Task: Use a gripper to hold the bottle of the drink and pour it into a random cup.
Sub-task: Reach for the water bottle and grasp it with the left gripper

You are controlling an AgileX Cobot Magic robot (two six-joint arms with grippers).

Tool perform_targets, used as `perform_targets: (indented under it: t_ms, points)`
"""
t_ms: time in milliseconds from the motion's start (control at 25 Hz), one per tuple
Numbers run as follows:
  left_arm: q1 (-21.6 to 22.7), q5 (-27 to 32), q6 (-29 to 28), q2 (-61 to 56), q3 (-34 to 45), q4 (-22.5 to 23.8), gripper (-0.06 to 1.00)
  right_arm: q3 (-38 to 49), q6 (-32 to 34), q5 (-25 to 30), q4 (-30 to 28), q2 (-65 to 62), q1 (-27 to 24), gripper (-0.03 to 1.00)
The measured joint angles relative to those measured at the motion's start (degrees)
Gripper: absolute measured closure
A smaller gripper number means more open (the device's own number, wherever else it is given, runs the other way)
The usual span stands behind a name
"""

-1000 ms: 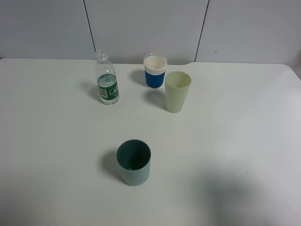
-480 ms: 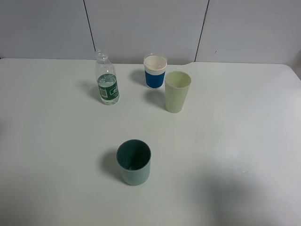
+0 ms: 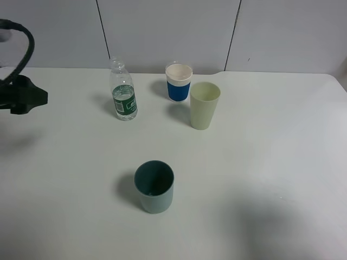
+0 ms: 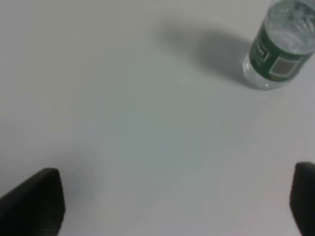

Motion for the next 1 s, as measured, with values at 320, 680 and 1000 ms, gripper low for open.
perform_targets:
  t_ms: [320,680,1000]
  points:
    - [-0.25,-11.09,0.0,12.29,0.0,0.0,0.03,0.0,0.0,0.0,0.0,0.0,0.0,0.33]
    - [-2.24,-23.08,-0.87,21.67,0.0,1.1,0.03,0.0,0.0,0.0,0.0,0.0,0.0,0.33]
    - [-2.32,-35.9,-7.38,29.57,0.0,13.89,0.03,0.0,0.0,0.0,0.0,0.0,0.0,0.33]
